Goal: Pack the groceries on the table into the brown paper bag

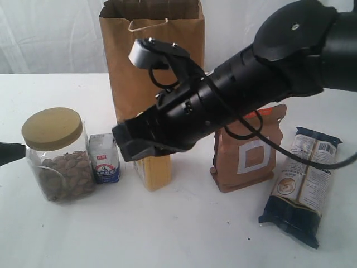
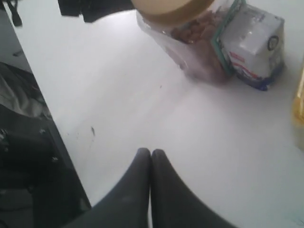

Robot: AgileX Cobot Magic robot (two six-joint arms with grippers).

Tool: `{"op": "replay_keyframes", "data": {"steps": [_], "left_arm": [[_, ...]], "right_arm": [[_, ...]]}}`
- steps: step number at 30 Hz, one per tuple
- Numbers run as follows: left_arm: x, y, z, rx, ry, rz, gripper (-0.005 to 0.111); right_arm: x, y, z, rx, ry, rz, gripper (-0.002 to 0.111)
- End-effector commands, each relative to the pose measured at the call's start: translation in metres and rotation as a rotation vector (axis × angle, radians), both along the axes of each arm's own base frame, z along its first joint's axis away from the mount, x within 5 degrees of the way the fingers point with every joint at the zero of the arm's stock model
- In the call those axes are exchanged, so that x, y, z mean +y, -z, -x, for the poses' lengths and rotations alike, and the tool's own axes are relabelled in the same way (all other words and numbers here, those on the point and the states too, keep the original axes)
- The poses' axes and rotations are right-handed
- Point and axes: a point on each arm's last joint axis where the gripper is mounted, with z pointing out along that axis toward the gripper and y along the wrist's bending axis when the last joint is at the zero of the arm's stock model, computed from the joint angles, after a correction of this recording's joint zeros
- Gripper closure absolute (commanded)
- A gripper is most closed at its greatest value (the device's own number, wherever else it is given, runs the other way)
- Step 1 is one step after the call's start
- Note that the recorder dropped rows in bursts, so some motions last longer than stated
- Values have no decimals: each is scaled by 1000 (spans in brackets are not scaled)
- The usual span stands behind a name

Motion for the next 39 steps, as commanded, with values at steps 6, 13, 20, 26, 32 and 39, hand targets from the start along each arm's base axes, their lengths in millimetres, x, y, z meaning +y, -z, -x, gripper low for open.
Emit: {"op": "replay_keyframes", "data": {"steps": [6, 13, 20, 26, 32, 39], "left_arm": [[9, 14, 10, 70, -89, -39, 2], [1, 23, 30, -111, 138, -163, 2], [-12, 48, 22, -98, 257, -276, 2], [-9, 38, 10, -296, 202, -341, 2], [-10, 35, -3, -363, 207, -262, 2], [-29, 45, -9, -309, 305, -186, 2]], "right_arm": [[23, -3, -34, 17, 102, -125, 108], [25, -10, -36, -7, 102, -139, 108], [46, 10, -64, -91, 153, -115, 108], [55, 33, -82, -114, 236, -88, 108], [72, 46, -87, -104, 219, -83, 108], [78, 51, -95, -129, 238, -79, 108]]}}
